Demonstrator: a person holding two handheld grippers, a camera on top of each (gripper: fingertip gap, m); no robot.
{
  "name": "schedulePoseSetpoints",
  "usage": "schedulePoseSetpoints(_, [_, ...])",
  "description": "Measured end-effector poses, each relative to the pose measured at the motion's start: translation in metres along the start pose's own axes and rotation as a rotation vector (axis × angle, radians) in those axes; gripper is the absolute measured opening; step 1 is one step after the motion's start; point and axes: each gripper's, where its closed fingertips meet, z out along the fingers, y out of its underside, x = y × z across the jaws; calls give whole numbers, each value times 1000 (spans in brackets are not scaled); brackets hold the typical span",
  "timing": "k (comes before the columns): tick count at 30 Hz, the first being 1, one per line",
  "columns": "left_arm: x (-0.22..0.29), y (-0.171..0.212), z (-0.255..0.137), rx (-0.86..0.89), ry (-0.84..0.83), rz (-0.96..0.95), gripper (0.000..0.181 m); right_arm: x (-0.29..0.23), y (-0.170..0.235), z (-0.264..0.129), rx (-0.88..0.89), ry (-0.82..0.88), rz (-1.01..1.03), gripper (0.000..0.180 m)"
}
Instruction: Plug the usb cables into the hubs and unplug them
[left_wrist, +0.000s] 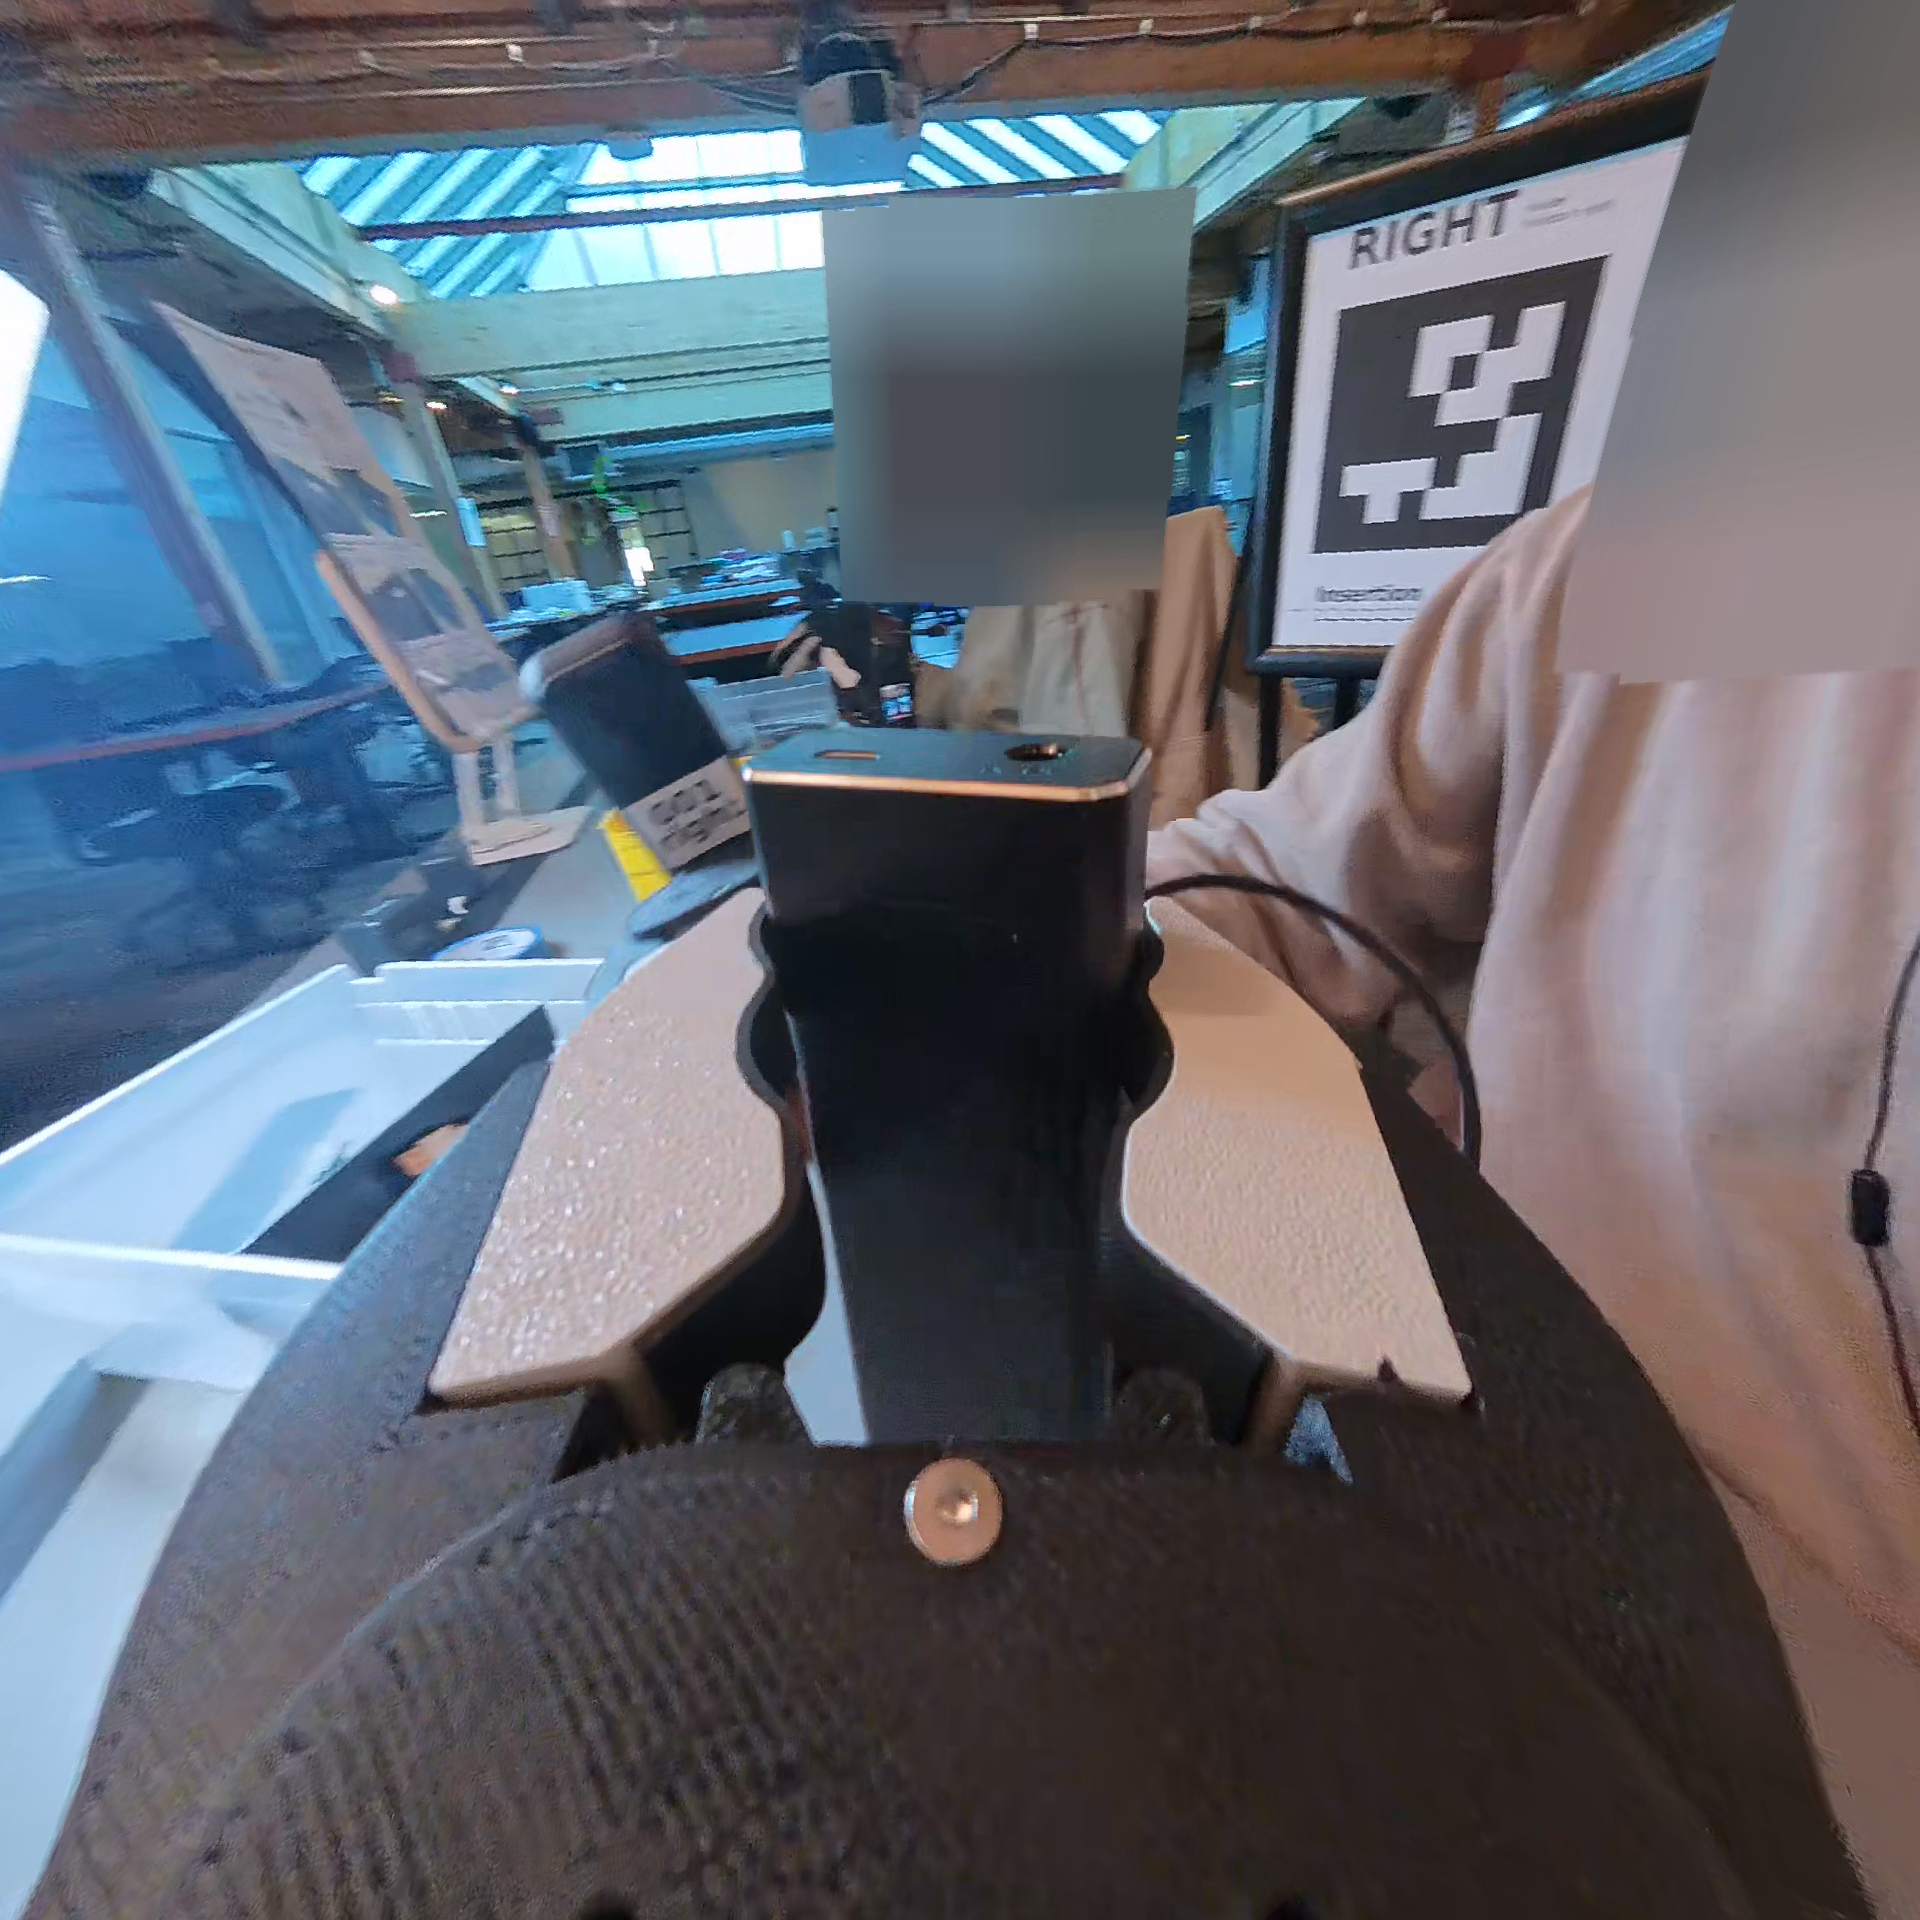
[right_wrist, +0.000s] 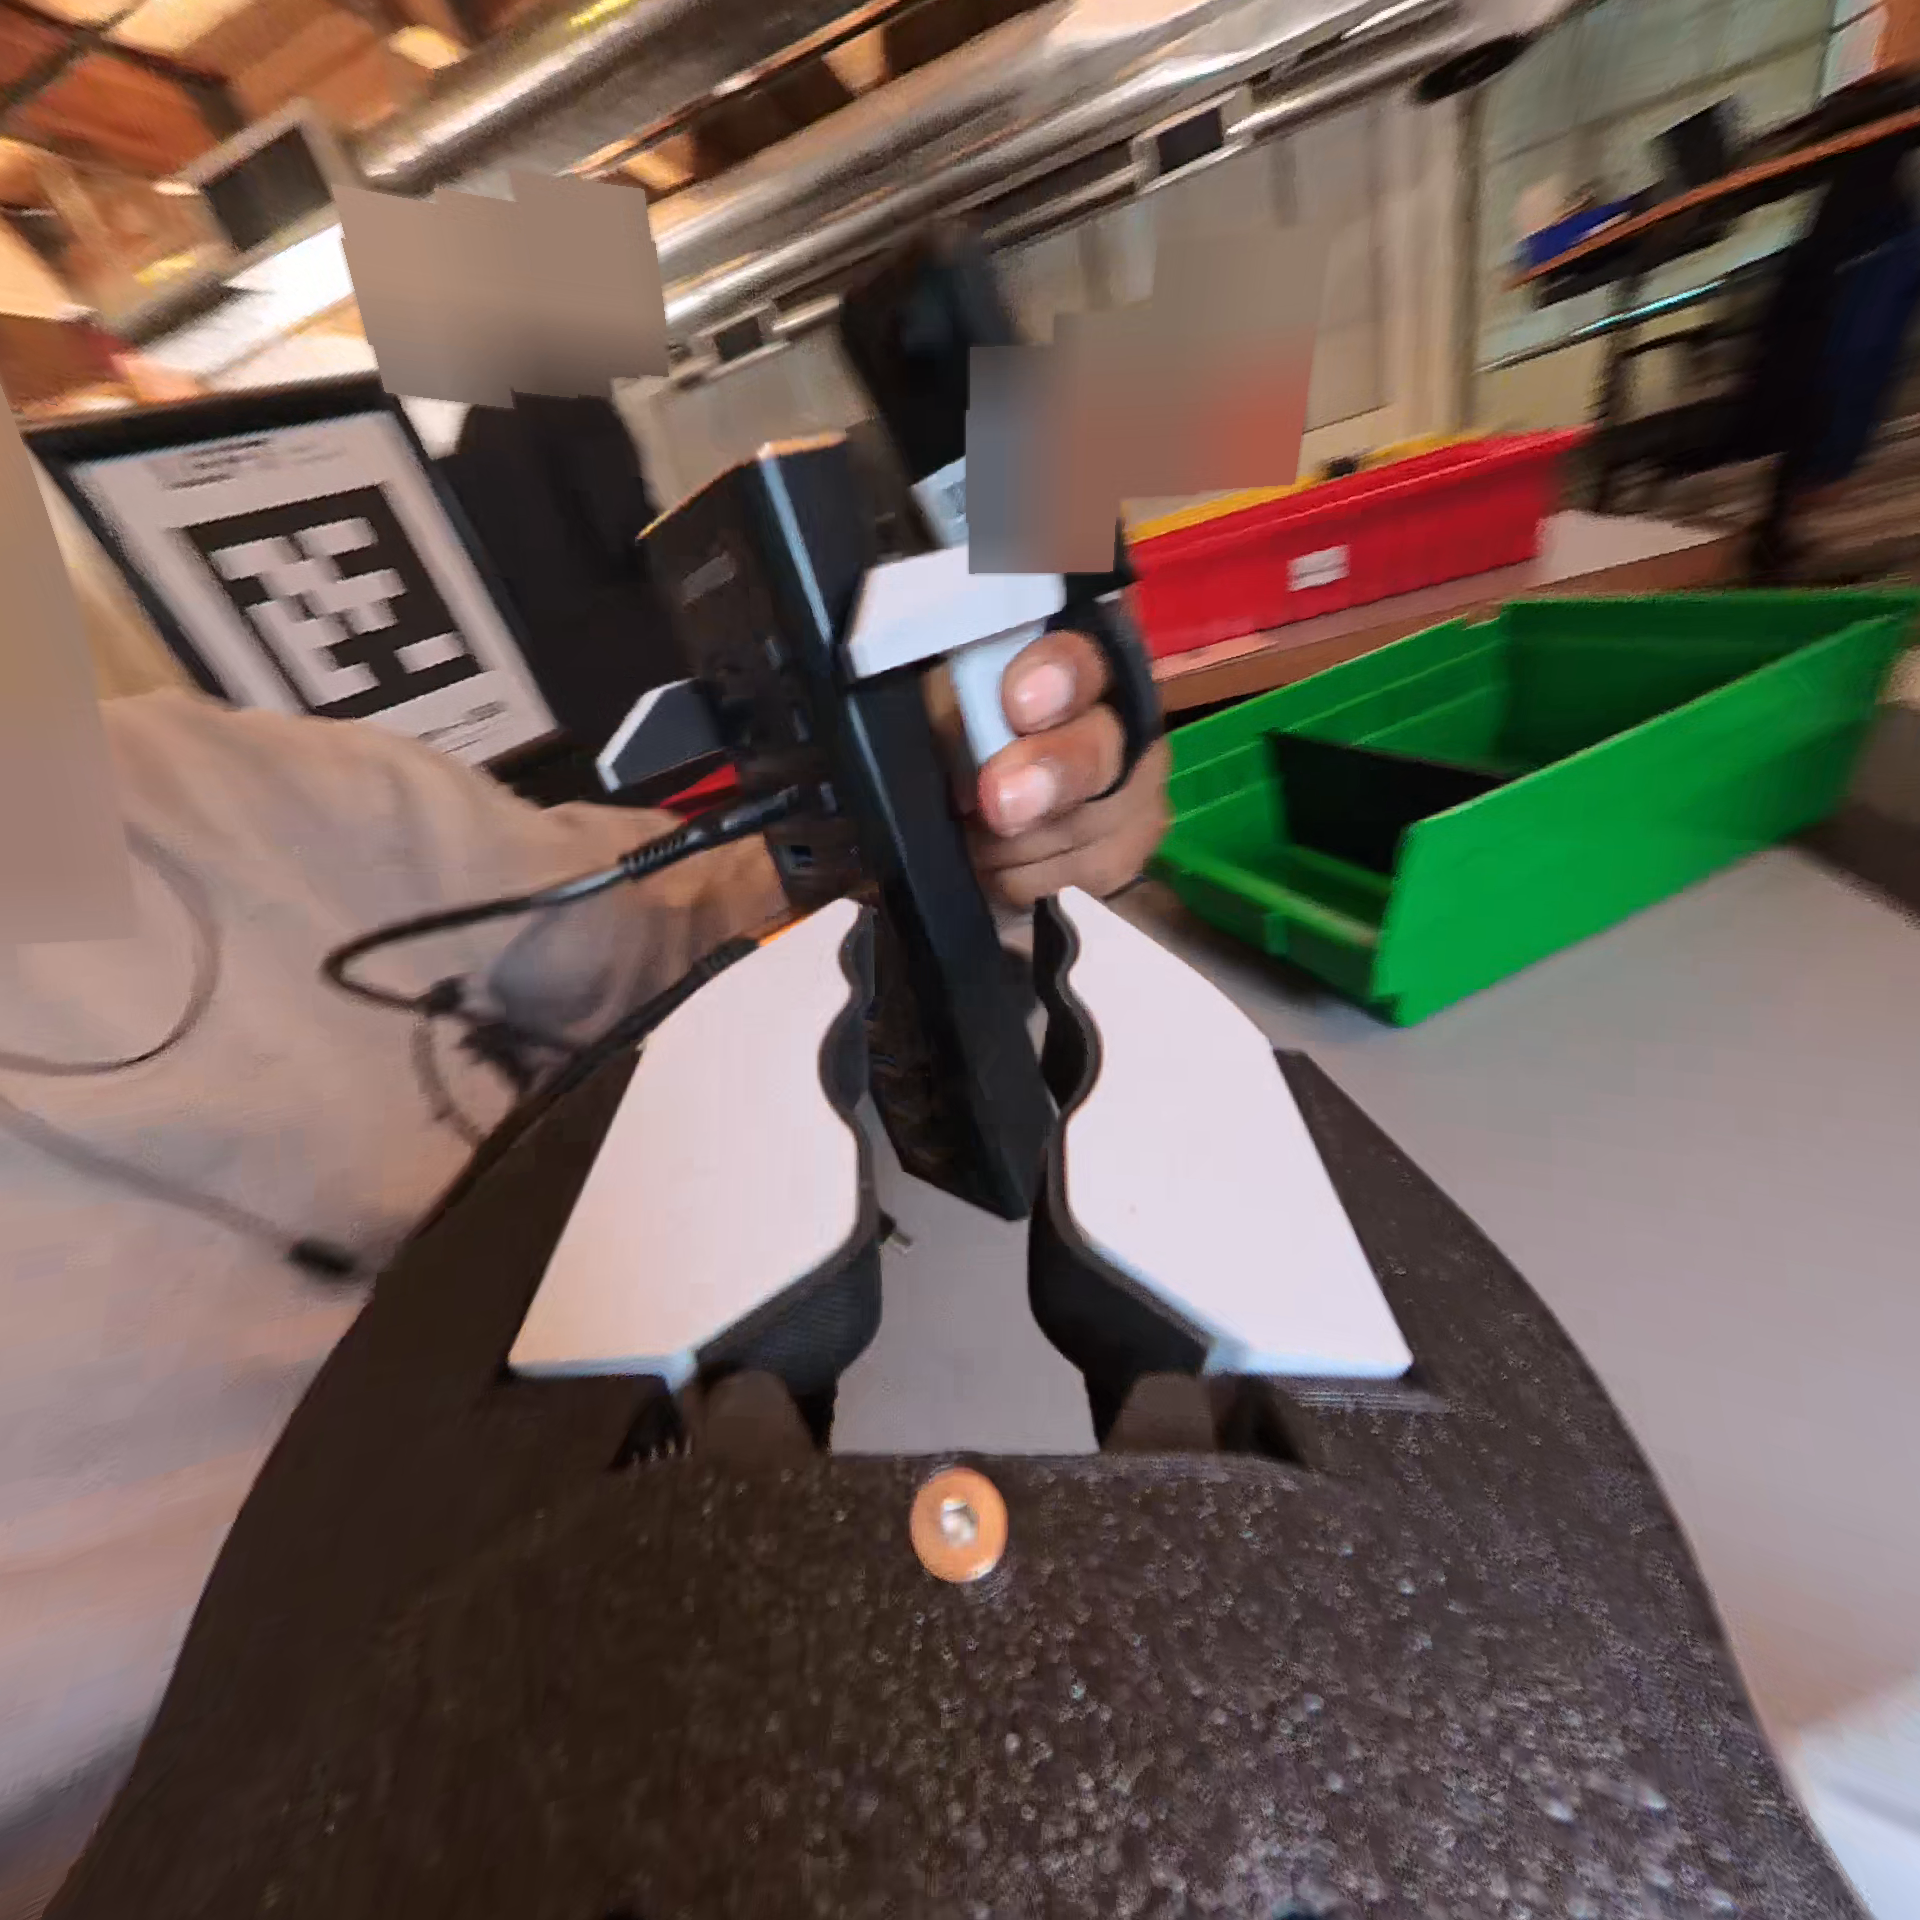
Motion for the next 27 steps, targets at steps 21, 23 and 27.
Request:
schedulePoseSetpoints(21, [-70, 45, -39, -121, -520, -134, 63, 52, -26, 5, -215, 759, -286, 18])
schedulePoseSetpoints(23, [-65, 47, -42, -136, -500, -122, 63, 44, -9, 11, -323, 661, -320, 27])
schedulePoseSetpoints(27, [-54, 55, -40, -189, -458, -87, 63, 29, 29, 22, -490, 475, -268, 33])
